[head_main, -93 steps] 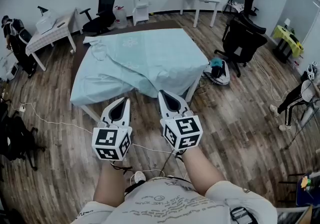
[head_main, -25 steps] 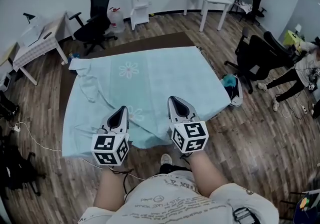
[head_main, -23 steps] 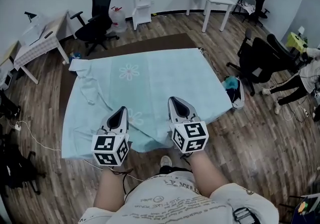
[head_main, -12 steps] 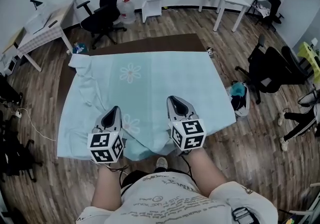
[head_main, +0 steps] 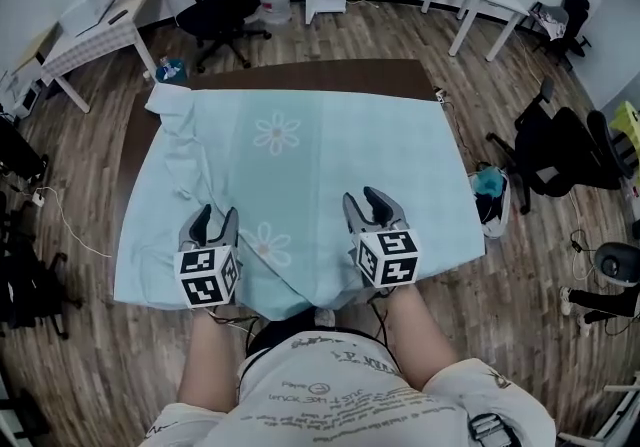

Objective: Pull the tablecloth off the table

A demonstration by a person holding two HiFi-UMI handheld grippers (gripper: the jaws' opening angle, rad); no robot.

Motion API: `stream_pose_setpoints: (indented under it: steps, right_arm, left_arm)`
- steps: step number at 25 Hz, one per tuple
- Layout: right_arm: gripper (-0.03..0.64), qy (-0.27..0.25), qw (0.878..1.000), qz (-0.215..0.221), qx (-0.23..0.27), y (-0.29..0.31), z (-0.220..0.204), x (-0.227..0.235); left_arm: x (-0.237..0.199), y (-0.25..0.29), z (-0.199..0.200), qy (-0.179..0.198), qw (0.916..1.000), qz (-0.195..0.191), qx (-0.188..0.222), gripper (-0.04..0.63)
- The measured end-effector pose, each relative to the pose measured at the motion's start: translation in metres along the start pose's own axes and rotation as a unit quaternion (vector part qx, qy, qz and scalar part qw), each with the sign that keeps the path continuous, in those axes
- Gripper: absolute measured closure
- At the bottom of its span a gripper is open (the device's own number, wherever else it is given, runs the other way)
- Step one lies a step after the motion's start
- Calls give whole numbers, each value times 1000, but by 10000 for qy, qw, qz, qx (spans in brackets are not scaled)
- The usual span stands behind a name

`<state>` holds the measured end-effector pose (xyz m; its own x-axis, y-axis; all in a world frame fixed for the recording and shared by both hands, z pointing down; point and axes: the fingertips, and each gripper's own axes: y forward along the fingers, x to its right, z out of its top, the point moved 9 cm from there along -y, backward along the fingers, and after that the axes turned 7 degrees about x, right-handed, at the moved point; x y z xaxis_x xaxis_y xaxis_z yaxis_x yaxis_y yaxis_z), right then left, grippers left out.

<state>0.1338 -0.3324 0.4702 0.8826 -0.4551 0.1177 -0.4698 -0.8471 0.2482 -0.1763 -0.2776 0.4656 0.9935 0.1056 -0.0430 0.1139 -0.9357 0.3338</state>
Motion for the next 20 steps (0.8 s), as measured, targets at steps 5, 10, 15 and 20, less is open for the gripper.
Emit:
stream_pose_setpoints:
  steps: [5,10,15,20]
  right_arm:
    - [396,-12,9988,-338,-355,26,-20,32]
    - [379,-124,9906,-891,-1034,34,-55,85]
    - [373,1,9797,-1165,-1633,44,-88,133]
    - [359,-139,9675,-1611,-1944,51,-108,169]
  left_arm:
    - [-37,37,-22,50,9988,97,-484,320]
    - [-80,70,-50,29,9944,400,-973,274]
    - [-122,99,-78,28,9878,598,-1435,245]
    - [-148,121,-105,-91,9781,680,-1963,230]
